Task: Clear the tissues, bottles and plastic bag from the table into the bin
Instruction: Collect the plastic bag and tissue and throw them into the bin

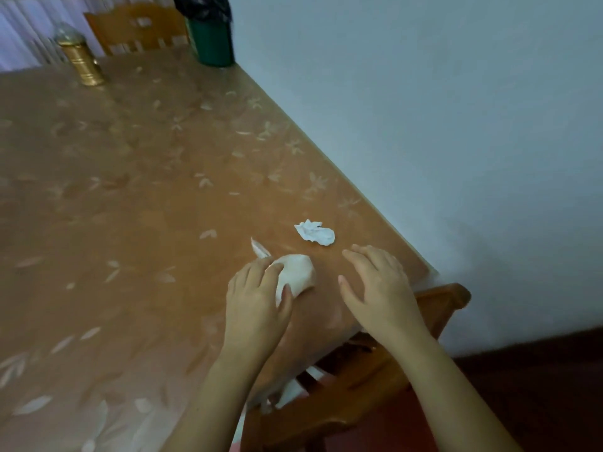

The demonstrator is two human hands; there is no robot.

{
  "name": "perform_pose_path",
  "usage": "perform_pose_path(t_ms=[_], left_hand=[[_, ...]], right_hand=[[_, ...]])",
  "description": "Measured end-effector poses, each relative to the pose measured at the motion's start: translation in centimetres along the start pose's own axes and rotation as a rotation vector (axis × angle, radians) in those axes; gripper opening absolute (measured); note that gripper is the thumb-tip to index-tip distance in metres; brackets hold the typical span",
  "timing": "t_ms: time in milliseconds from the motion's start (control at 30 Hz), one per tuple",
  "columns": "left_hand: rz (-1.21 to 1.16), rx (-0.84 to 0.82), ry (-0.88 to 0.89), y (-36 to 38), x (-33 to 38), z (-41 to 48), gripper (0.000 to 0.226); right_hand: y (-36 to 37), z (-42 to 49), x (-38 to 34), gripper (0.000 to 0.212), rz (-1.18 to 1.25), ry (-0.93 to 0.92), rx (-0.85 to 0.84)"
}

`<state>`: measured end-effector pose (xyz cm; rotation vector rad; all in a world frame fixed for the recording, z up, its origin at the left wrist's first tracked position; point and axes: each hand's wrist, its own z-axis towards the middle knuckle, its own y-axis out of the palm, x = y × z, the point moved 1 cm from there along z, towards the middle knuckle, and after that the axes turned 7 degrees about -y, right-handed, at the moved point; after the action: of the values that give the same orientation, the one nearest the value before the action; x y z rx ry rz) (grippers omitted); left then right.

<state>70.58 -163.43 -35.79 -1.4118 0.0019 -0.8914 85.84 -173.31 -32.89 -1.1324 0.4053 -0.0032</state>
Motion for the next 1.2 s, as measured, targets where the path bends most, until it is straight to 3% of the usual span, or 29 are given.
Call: perform_pose_path(t_ms=[267, 767, 1067, 1200], left_hand=[[-0.027, -0.042, -0.079, 3.2, -2.7, 2.8, 0.042], [0.018, -0.206, -0.352, 9.8, -3.0, 4.1, 0.054], [-0.023, -0.203, -0.414, 11.4, -2.7, 3.3, 0.072], [-0.073, -0.218, -0.454, 11.9, -2.7, 2.9, 0.074]], right_hand=[[4.4, 3.7, 2.2, 0.029, -0.003, -0.056, -0.085], [14.5, 10.1, 9.0, 0.041, 0.134, -0.201, -0.345], [18.5, 11.4, 11.5, 0.050, 0.233, -0.293, -0.349], [19.3, 11.2, 12.0, 0.044, 0.259, -0.288, -0.360]])
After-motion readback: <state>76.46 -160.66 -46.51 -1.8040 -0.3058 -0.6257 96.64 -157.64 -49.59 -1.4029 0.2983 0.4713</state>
